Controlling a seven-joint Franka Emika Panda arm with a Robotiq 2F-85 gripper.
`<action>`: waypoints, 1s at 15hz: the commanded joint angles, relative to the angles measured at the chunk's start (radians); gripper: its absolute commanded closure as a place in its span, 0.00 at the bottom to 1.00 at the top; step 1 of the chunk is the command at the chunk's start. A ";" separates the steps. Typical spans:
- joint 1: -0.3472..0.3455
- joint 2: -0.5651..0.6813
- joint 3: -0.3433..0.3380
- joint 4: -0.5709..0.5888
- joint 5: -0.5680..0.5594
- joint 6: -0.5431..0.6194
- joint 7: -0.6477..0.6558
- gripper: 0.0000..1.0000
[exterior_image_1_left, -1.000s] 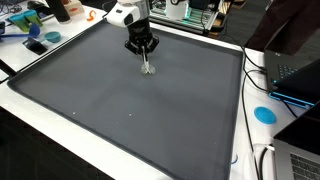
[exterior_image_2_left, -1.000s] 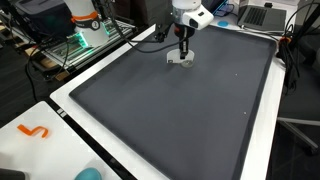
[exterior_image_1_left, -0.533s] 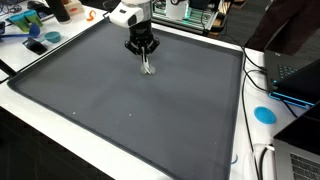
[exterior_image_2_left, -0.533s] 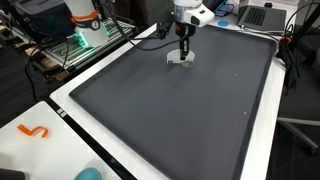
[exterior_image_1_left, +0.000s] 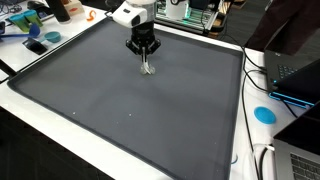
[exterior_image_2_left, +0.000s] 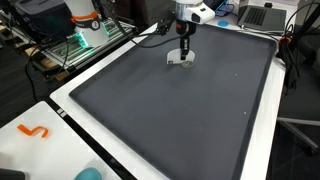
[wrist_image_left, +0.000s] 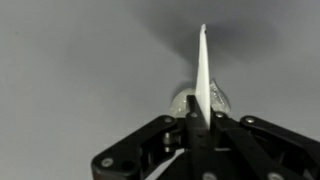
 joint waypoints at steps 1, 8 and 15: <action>0.021 0.058 -0.074 -0.027 -0.125 0.082 0.086 0.99; 0.049 0.029 -0.113 -0.038 -0.206 0.097 0.201 0.99; -0.035 -0.034 -0.021 -0.047 0.012 0.051 0.024 0.99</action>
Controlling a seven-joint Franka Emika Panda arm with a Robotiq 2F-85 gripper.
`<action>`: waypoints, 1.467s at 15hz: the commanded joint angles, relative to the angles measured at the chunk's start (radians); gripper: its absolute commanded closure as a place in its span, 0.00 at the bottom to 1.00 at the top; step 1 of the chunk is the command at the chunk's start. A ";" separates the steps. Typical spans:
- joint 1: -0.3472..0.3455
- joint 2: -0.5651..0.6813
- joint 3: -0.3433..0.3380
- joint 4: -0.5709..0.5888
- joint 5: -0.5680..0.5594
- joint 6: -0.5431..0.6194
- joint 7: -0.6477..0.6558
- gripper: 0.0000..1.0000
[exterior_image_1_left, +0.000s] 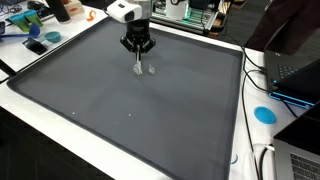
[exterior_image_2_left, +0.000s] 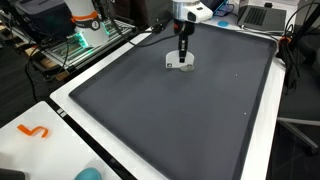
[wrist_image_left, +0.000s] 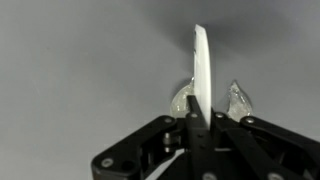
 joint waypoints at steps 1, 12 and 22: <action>-0.056 -0.021 0.030 -0.022 0.087 -0.001 -0.094 0.99; -0.081 -0.112 0.077 -0.013 0.252 -0.091 -0.194 0.99; -0.038 -0.187 0.068 0.028 0.304 -0.214 -0.088 0.99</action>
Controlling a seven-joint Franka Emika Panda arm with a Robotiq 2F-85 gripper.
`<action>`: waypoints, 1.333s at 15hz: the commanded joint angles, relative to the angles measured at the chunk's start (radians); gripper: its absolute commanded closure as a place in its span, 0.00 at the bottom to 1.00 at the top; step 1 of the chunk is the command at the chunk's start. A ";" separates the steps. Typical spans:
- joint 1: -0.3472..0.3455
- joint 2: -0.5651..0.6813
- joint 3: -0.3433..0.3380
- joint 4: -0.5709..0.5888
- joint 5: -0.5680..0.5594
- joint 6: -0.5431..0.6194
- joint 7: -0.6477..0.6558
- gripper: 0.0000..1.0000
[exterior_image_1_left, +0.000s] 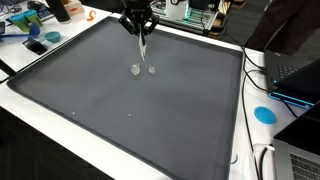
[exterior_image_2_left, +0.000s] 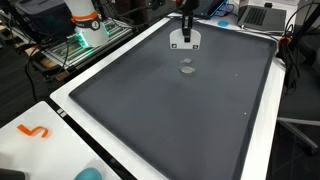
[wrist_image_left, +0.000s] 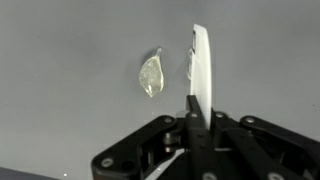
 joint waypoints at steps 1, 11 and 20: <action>0.020 -0.028 0.001 0.015 0.047 -0.061 0.031 0.99; 0.093 0.010 0.011 0.138 0.025 -0.128 0.231 0.99; 0.114 0.030 0.012 0.168 0.006 -0.102 0.269 0.96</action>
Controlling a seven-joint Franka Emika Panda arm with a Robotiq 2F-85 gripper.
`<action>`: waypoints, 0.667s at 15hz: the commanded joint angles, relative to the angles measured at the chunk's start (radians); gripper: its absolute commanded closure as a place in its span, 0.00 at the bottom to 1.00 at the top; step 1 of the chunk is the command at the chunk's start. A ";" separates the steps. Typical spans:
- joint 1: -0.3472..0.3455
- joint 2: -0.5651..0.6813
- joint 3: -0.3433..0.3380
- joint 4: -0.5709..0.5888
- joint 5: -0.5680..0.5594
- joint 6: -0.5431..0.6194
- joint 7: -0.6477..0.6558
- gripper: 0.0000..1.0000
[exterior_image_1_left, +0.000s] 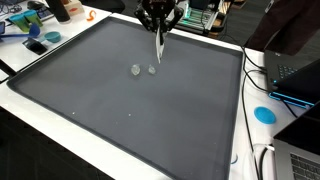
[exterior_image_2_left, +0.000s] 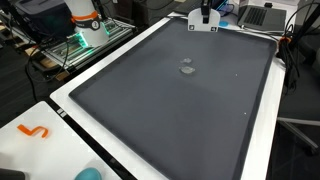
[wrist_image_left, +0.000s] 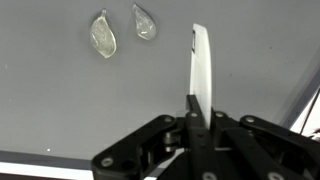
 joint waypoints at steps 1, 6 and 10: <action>0.001 0.002 -0.001 0.003 0.000 -0.002 0.001 0.96; 0.010 0.002 -0.003 0.013 -0.027 -0.013 0.026 0.99; 0.046 0.013 -0.010 0.061 -0.135 -0.094 0.164 0.99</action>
